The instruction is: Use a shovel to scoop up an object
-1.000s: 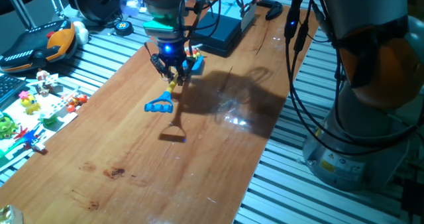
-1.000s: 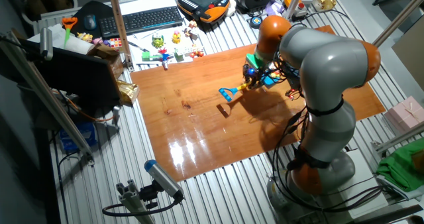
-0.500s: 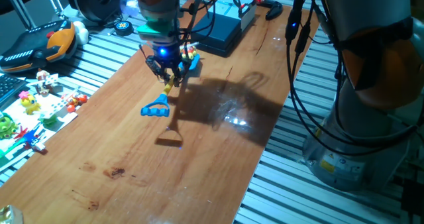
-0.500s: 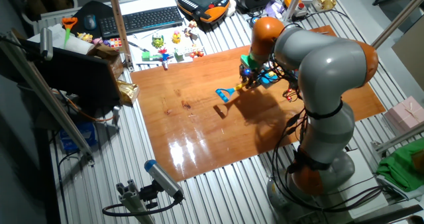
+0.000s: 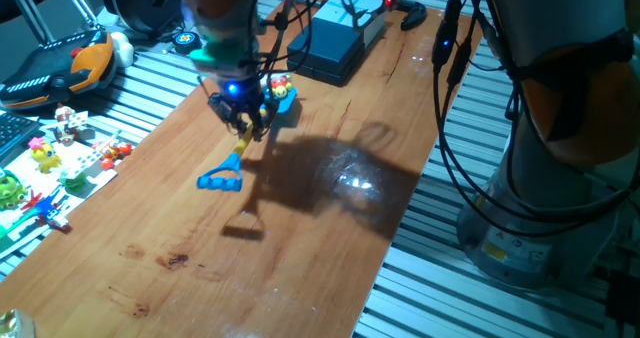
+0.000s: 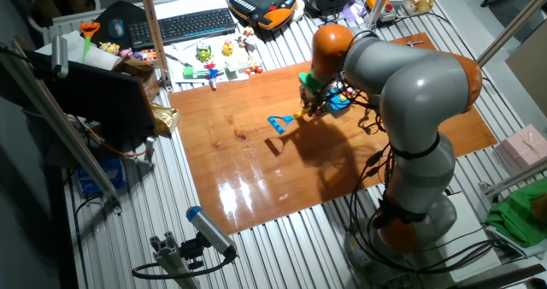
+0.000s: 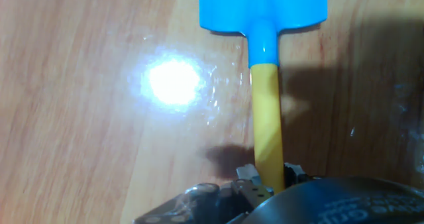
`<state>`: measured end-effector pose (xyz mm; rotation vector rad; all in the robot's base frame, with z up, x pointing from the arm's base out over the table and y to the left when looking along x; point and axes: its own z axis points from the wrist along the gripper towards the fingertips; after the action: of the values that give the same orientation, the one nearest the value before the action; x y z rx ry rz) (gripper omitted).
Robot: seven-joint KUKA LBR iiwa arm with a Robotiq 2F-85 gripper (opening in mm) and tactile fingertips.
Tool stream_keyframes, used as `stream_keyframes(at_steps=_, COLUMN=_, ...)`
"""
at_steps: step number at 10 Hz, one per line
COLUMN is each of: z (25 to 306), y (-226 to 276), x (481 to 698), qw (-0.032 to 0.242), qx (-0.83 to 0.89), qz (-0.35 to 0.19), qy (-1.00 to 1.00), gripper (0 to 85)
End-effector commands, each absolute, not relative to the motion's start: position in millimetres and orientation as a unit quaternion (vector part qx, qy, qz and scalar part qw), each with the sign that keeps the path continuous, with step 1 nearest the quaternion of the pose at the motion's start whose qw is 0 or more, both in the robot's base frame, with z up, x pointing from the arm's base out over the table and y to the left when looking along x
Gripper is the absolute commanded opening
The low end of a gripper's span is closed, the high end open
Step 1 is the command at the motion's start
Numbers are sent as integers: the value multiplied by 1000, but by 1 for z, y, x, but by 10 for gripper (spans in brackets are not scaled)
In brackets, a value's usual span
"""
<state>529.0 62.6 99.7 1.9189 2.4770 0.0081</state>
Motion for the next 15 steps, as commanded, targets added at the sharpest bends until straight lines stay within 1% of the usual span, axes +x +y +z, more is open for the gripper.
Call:
stream_keyframes(at_steps=1, z=104, y=74, x=528, qw=5, qx=616, qz=-2, qy=788, gripper=7)
stream_keyframes(at_steps=3, z=109, y=86, x=526, qw=9, qx=617, qz=-7, qy=787, gripper=7)
stream_keyframes(at_steps=6, z=108, y=103, x=519, qw=10, qx=613, qz=-9, qy=790, gripper=7)
stream_keyframes(at_steps=10, z=95, y=127, x=508, qw=21, qx=618, qz=-9, qy=786, gripper=7)
stream_keyframes(at_steps=15, z=80, y=136, x=503, qw=31, qx=620, qz=-5, qy=784, gripper=7)
